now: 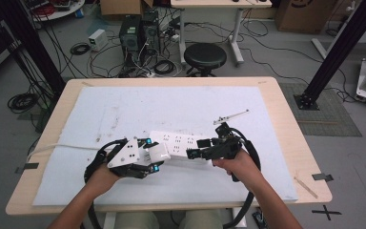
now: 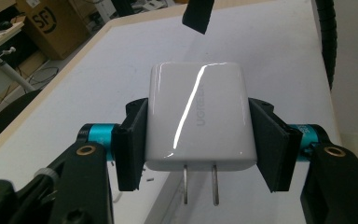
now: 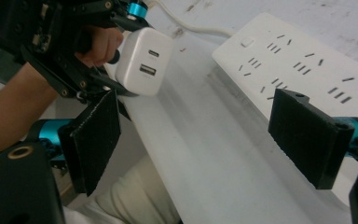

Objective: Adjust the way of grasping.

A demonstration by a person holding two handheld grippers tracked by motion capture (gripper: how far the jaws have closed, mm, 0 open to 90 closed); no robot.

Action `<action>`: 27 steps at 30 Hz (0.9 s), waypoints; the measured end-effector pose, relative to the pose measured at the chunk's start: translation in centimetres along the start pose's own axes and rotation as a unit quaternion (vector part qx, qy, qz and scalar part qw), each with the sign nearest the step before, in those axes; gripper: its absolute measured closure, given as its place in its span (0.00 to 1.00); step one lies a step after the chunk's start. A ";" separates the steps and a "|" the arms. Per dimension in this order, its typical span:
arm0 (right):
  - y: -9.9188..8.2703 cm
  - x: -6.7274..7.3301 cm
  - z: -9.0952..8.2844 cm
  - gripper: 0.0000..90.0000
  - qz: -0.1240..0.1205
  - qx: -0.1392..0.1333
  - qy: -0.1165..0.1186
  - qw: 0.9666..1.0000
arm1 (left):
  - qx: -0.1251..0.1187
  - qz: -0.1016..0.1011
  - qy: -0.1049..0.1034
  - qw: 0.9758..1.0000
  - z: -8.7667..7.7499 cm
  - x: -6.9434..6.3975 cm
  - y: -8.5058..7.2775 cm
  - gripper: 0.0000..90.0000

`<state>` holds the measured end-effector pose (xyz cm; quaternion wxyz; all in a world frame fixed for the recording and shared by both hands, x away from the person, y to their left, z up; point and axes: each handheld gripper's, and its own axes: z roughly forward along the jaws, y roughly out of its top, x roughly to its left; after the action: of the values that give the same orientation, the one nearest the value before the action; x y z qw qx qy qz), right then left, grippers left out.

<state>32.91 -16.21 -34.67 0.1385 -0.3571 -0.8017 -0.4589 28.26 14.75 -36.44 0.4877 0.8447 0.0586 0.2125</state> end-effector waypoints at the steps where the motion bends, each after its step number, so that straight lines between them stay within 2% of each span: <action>1: 0.1 0.0 0.1 0.19 0.003 -0.002 0.004 1.000 | -0.001 0.001 -0.001 1.000 0.1 0.0 0.1 0.47; 6: 0.3 -0.1 0.7 0.19 0.022 0.005 0.010 1.000 | -0.002 0.006 -0.002 1.000 0.6 -0.3 0.3 0.47; 7: 0.3 -0.2 0.9 0.19 0.021 0.004 0.014 1.000 | -0.002 0.008 -0.003 1.000 0.6 -0.3 0.3 0.47; 14: 0.4 -0.4 1.7 0.19 0.051 0.011 0.037 0.998 | -0.001 0.011 -0.008 1.000 1.4 -0.7 0.4 0.47; 27: 0.7 -0.5 3.0 0.21 0.077 0.025 0.056 0.995 | -0.007 0.013 -0.012 1.000 2.5 -1.0 0.6 0.47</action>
<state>34.10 -13.70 -36.15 0.2266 -0.3877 -0.7745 -0.4456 28.33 12.12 -37.30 0.4917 0.8444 0.0403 0.2086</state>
